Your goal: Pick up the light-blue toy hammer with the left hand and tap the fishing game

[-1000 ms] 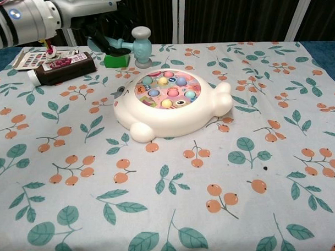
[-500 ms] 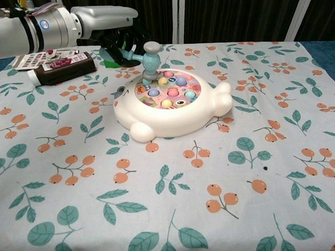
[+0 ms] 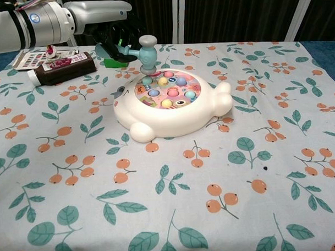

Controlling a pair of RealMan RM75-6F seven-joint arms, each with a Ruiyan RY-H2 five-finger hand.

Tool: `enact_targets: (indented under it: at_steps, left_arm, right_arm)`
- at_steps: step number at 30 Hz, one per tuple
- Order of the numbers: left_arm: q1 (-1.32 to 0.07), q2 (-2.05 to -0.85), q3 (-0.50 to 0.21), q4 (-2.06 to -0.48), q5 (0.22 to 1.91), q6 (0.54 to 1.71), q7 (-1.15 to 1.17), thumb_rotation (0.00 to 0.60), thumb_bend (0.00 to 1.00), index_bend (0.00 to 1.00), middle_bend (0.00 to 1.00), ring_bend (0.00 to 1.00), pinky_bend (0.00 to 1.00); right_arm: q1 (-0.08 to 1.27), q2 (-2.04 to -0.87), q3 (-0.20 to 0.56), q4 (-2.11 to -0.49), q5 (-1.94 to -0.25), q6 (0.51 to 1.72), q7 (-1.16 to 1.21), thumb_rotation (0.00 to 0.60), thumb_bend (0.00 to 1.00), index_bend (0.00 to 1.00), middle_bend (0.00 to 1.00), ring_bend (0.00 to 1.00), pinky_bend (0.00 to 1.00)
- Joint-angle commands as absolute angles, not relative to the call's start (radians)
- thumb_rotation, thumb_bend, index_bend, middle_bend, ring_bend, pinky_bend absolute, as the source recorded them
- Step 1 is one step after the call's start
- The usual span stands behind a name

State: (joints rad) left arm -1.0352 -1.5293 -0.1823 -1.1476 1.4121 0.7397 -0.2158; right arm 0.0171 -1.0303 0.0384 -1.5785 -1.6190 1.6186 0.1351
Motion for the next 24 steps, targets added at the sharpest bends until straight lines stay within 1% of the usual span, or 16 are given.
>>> enact_targets:
  at_steps: [1,6,10,17,20,24]
  left_arm:
    - [-1.038,-1.543,-0.173,-1.133,1.409,0.729,-0.216,0.600,0.53,0.65,0.65,0.53,0.56]
    - [-1.044,-1.573,-0.162,-1.096,1.405,0.715,-0.212,0.600,0.53,0.65,0.65,0.53,0.56]
    - [-1.040,-1.560,-0.167,-1.103,1.404,0.730,-0.216,0.600,0.53,0.65,0.65,0.53,0.56]
    - [-0.987,-1.471,-0.179,-1.196,1.398,0.815,-0.225,0.600,0.53,0.65,0.65,0.53,0.56]
    - [-0.943,-1.446,-0.162,-1.223,1.390,0.855,-0.212,0.600,0.53,0.64,0.65,0.53,0.55]
    - [-0.865,-1.449,-0.126,-1.229,1.371,0.914,-0.205,0.600,0.52,0.63,0.63,0.52,0.51]
  right_arm:
    - [0.018,-1.030,0.038,-1.579,-1.618,1.616,0.135,0.600,0.27,0.03,0.22,0.00,0.00]
    - [0.015,-1.029,0.038,-1.580,-1.616,1.617,0.134,0.600,0.27,0.03,0.22,0.00,0.00]
    - [0.013,-1.029,0.040,-1.580,-1.617,1.623,0.134,0.600,0.27,0.03,0.22,0.00,0.00]
    - [0.014,-1.031,0.042,-1.575,-1.626,1.630,0.141,0.600,0.27,0.03,0.22,0.00,0.00]
    - [0.015,-1.033,0.041,-1.569,-1.630,1.629,0.148,0.600,0.27,0.03,0.22,0.00,0.00]
    - [0.017,-1.035,0.040,-1.560,-1.629,1.625,0.159,0.600,0.27,0.03,0.22,0.00,0.00]
